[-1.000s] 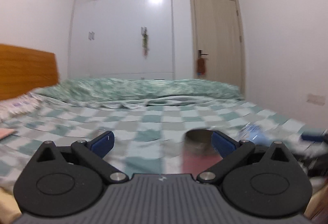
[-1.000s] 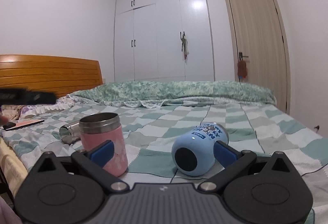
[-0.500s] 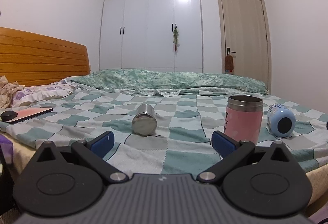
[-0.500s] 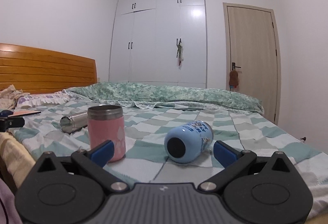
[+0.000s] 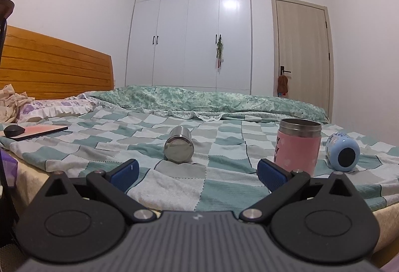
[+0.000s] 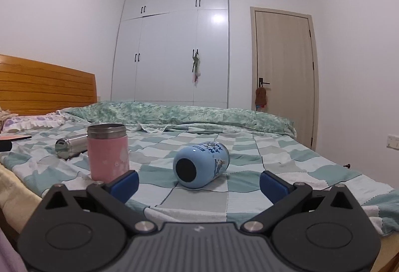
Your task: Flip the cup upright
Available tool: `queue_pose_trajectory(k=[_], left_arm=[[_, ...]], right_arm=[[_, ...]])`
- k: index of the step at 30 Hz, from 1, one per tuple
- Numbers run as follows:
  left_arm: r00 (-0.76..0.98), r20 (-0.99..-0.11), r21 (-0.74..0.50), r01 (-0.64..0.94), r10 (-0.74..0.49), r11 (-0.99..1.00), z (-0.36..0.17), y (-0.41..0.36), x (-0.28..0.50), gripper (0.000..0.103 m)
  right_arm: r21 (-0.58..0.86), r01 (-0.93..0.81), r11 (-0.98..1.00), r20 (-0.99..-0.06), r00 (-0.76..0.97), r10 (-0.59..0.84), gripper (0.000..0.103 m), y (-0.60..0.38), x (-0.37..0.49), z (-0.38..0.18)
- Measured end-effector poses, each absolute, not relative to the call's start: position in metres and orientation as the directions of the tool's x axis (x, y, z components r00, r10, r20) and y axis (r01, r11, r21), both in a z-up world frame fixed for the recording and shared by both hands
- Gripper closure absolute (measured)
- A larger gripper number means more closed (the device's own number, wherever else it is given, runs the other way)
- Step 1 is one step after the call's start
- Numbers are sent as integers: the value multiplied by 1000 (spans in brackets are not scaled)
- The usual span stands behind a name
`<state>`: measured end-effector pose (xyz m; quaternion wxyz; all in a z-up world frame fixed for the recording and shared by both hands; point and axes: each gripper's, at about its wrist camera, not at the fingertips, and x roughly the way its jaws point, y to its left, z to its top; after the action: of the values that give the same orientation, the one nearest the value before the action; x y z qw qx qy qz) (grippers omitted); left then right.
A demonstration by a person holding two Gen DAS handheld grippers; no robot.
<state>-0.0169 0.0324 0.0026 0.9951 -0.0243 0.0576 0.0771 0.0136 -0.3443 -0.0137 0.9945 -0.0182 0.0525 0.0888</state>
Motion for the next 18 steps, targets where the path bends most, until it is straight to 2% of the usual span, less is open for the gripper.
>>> queue_pose_trajectory(k=[18], left_arm=[[983,-112,-33,-151,147,988,1,32,-18,0]], right_arm=[[-36,-180,983,-113,978,175,0,-340,15,-16]])
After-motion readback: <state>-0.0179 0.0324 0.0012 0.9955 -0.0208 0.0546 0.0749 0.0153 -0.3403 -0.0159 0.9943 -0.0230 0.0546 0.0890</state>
